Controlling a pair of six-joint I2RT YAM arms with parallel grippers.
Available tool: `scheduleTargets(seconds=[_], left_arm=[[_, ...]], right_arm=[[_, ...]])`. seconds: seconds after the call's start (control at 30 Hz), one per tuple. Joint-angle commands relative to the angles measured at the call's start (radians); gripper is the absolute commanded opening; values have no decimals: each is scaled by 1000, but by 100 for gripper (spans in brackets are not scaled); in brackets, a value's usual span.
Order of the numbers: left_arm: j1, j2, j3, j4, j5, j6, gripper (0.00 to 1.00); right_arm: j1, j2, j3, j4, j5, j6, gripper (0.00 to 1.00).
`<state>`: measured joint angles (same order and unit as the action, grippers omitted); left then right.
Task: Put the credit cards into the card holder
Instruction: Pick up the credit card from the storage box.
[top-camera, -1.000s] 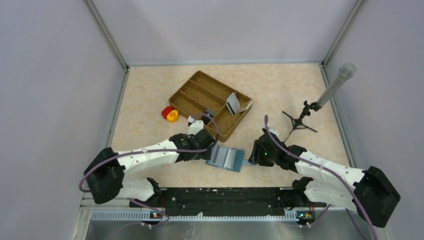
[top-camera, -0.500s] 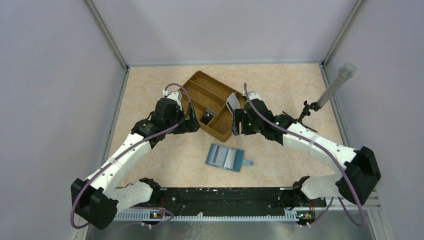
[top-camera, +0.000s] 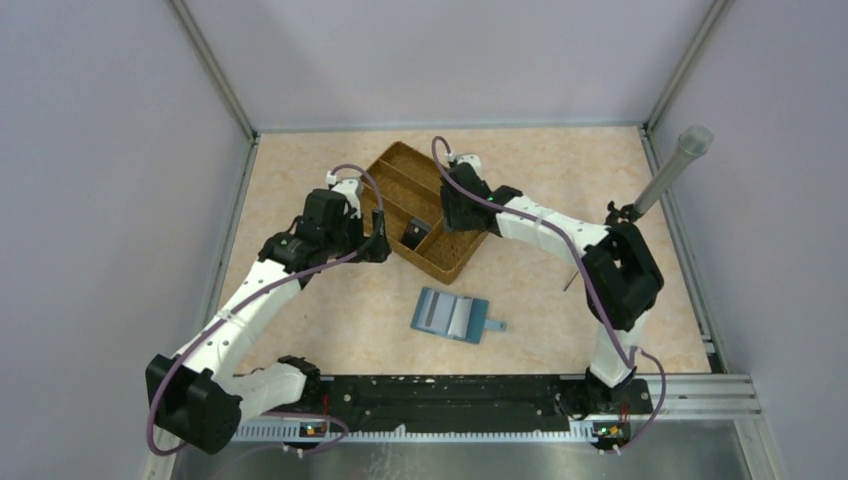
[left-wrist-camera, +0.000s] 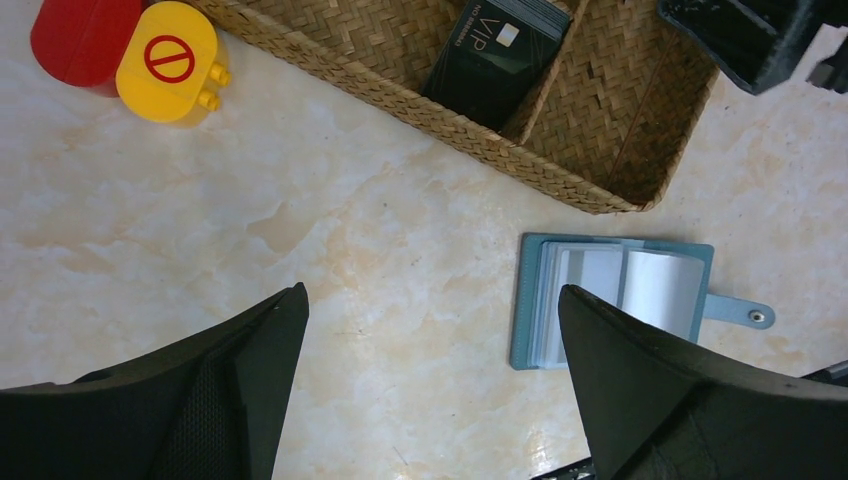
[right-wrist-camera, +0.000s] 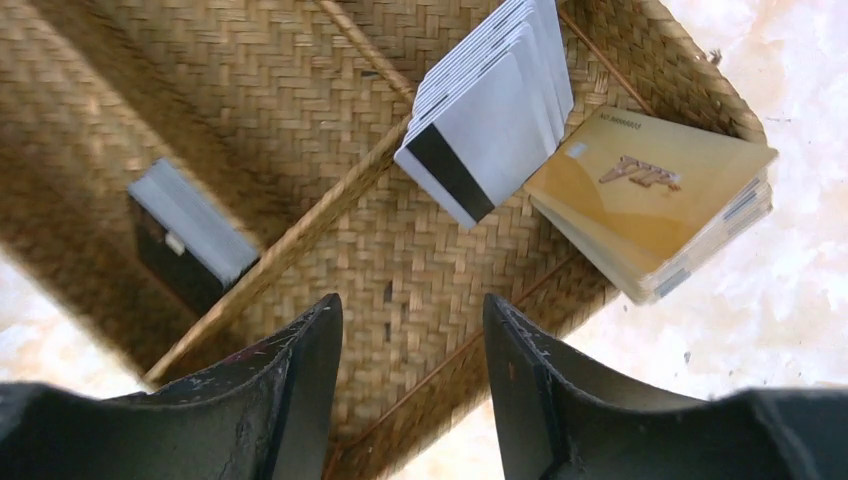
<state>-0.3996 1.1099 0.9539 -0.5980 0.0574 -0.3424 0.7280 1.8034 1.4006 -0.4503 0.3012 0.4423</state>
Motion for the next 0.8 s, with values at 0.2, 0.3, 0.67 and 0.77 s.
scheduleTargets(seconds=[0.2, 0.3, 0.67, 0.77], left_arm=[[6, -25, 41, -14, -28, 70, 99], [6, -25, 40, -15, -23, 71, 99], [11, -19, 36, -14, -23, 71, 99], [12, -16, 36, -14, -20, 71, 99]], right_arm=[[-4, 180, 146, 20, 165, -73, 46], [-4, 219, 163, 33, 196, -77, 46], [22, 312, 221, 77, 316, -149, 44], [36, 319, 223, 82, 348, -161, 35]])
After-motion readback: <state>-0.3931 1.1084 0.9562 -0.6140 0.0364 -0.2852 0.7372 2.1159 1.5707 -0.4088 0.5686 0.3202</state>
